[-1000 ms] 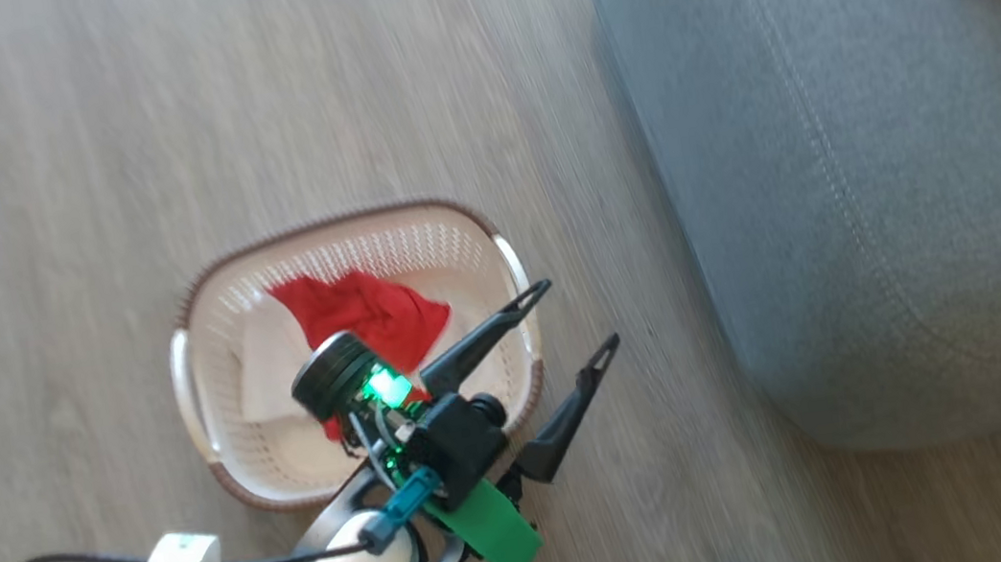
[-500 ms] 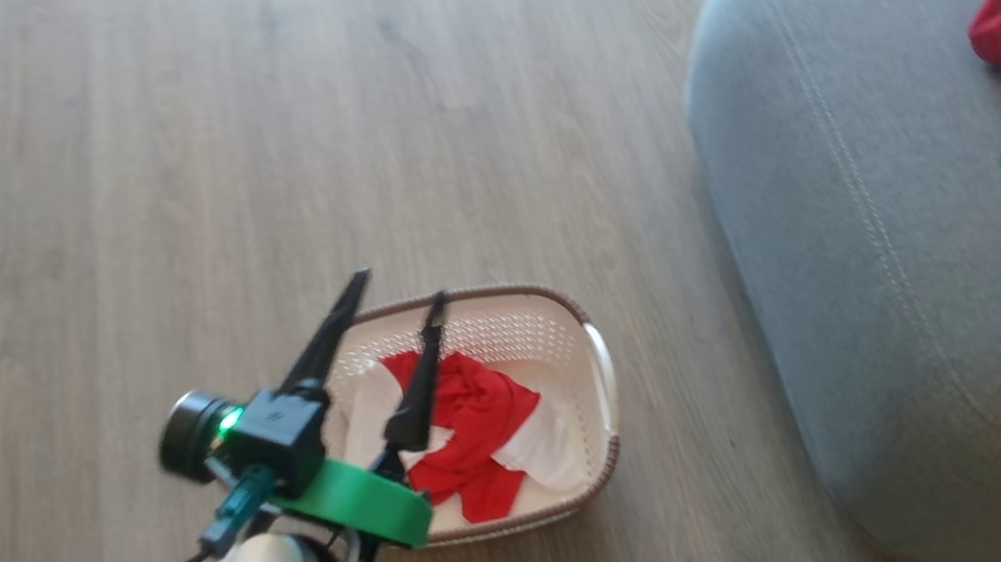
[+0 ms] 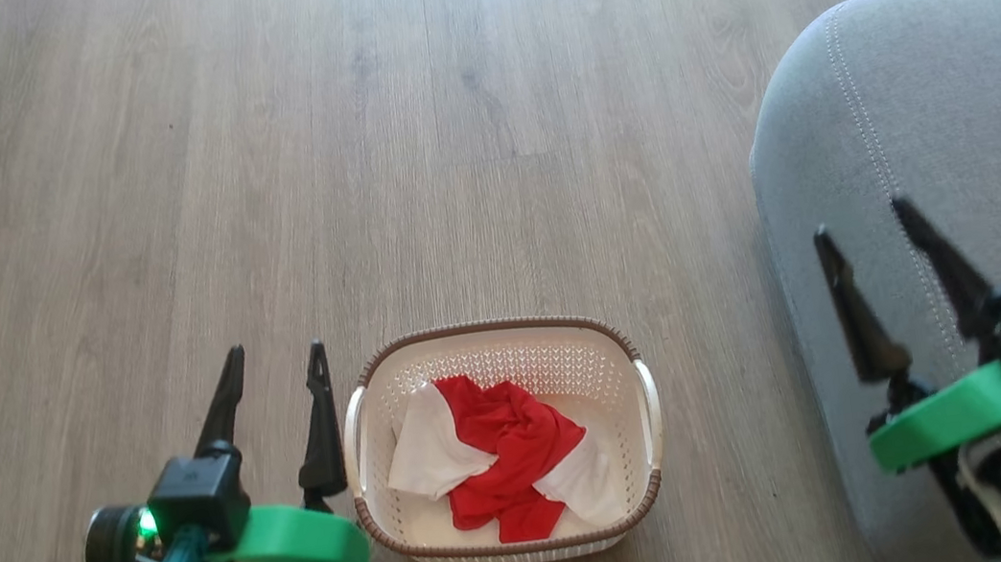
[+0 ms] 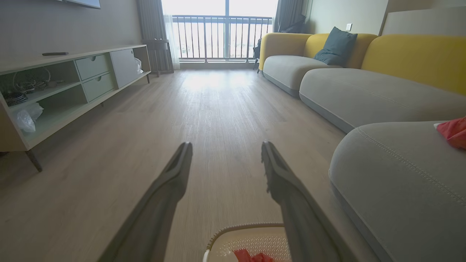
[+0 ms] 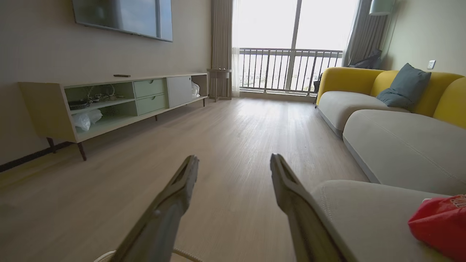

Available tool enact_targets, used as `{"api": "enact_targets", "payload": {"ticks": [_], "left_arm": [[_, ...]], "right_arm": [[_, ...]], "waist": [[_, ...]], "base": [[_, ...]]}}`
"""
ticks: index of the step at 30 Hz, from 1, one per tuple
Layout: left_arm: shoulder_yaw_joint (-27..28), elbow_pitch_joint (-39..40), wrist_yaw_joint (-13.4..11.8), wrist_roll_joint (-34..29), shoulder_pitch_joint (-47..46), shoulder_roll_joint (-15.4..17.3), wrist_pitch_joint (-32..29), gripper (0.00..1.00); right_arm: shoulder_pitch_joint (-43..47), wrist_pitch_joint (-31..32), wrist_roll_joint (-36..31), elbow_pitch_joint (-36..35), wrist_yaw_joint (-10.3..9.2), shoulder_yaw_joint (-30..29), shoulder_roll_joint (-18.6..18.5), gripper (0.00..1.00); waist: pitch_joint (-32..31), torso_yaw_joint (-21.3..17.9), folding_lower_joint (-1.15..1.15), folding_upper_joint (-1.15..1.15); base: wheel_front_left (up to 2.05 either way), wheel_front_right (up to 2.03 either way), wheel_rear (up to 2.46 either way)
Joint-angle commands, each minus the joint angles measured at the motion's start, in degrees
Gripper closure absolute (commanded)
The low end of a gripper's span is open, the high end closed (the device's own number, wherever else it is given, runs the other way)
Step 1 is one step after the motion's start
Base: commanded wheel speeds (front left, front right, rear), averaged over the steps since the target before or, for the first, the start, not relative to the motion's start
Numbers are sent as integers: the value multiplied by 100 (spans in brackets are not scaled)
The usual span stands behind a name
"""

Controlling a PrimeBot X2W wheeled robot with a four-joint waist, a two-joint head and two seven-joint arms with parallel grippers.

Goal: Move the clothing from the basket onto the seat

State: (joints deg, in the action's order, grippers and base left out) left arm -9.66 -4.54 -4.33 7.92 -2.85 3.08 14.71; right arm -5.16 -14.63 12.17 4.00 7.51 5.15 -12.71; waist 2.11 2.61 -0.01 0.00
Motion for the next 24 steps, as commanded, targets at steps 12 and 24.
{"api": "enact_targets", "payload": {"ticks": [12, 24], "left_arm": [[84, -17, -107, -72, -12, -20, 29, 0], [-18, -19, -87, -63, -47, -20, 29, 0]], "right_arm": [[259, -37, -229, 37, -2, 77, 415, 0], [216, -37, -266, 10, -2, 48, 350, 0]], "waist": [[94, -89, 1, 0], [74, -80, 1, 0]], "base": [[0, 0, 0], [0, 0, 0]]}}
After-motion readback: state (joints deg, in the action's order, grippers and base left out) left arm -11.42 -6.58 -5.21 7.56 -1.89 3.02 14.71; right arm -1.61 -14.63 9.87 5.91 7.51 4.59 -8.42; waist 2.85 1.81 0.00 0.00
